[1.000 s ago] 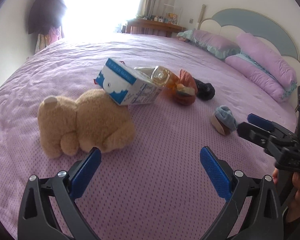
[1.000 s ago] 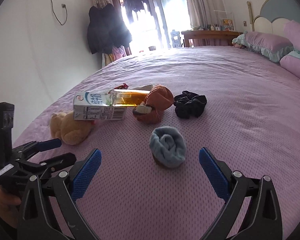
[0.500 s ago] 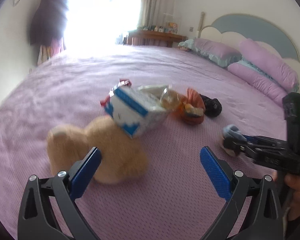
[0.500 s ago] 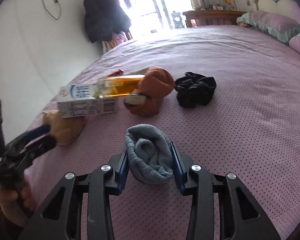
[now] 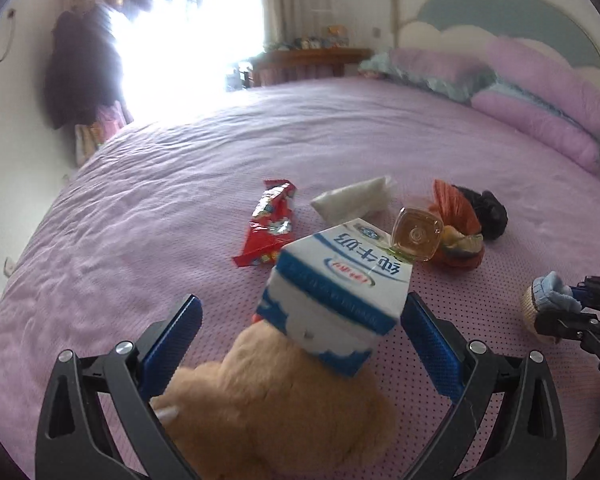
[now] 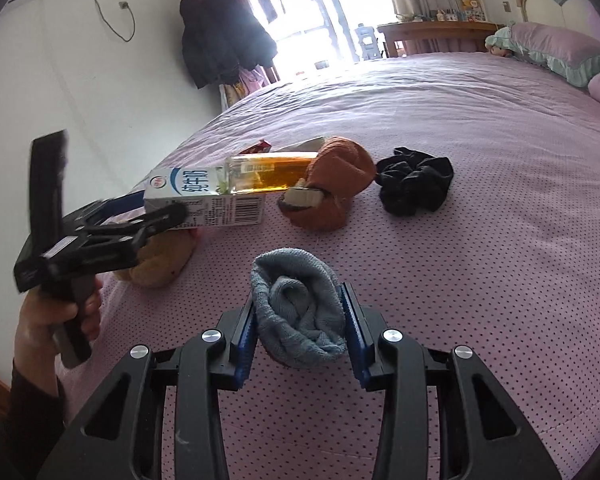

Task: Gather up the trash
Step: 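Grasp the white milk carton with the left tool while right tool holds sock, then carry carton and sock to the yellow wastebasket and open both tools over it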

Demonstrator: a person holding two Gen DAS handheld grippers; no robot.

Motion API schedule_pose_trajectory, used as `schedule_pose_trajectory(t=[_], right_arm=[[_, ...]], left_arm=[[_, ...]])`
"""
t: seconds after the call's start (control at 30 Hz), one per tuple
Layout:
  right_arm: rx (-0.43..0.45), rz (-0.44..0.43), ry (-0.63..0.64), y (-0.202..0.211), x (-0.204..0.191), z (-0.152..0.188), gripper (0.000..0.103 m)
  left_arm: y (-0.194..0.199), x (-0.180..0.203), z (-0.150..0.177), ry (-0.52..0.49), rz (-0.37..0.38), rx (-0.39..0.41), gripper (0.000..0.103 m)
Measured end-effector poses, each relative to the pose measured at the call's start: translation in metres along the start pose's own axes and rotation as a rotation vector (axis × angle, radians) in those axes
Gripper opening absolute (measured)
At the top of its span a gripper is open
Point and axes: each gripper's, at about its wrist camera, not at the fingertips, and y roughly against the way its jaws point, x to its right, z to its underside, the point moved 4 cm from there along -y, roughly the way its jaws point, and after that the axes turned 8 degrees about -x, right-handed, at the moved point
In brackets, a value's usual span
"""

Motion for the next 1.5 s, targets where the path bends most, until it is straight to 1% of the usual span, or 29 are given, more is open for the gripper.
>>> schedule_pose_trajectory(t=[0.1,0.13,0.17,0.2,0.33,0.43,0.6,0.73,0.9,1.03,1.2,1.37,1.5], right_arm=[[-0.004,0.000,0.002,-0.004,-0.001,-0.001,0.038],[-0.005,0.000,0.001,-0.005,-0.002,-0.001,0.038],[-0.006,0.001,0.001,-0.005,-0.002,-0.001,0.038],[-0.007,0.002,0.001,-0.005,-0.001,-0.001,0.038],[-0.006,0.005,-0.005,-0.002,0.001,0.003,0.038],[-0.002,0.003,-0.004,0.003,-0.001,0.008,0.038],[0.005,-0.003,0.006,0.014,-0.007,0.017,0.038],[0.010,-0.002,0.007,0.024,-0.013,0.026,0.038],[0.026,0.011,0.013,0.044,-0.018,0.036,0.038],[0.049,0.025,0.007,0.067,-0.016,0.048,0.038],[0.078,0.055,-0.012,0.096,-0.009,0.068,0.038],[0.106,0.095,-0.047,0.129,0.006,0.093,0.038],[0.135,0.146,-0.097,0.164,0.026,0.129,0.038]], left_arm=[[-0.005,0.008,-0.003,-0.042,0.016,-0.007,0.098],[-0.005,0.010,-0.002,-0.050,0.021,-0.010,0.087],[-0.006,0.013,-0.002,-0.054,0.035,-0.018,0.073],[-0.006,0.015,-0.001,-0.048,0.055,-0.034,0.072],[0.003,0.016,0.002,-0.025,0.071,-0.025,0.065],[0.016,0.012,0.005,-0.016,0.057,0.000,0.063],[0.044,0.007,0.013,0.023,0.073,0.047,0.061],[0.068,0.007,0.022,0.049,0.122,0.079,0.059],[0.098,0.019,0.036,0.049,0.166,0.125,0.055],[0.115,0.038,0.045,0.034,0.231,0.134,0.054],[0.124,0.068,0.053,-0.004,0.299,0.130,0.054],[0.131,0.115,0.061,-0.052,0.407,0.114,0.054],[0.134,0.165,0.070,-0.105,0.517,0.088,0.054]])
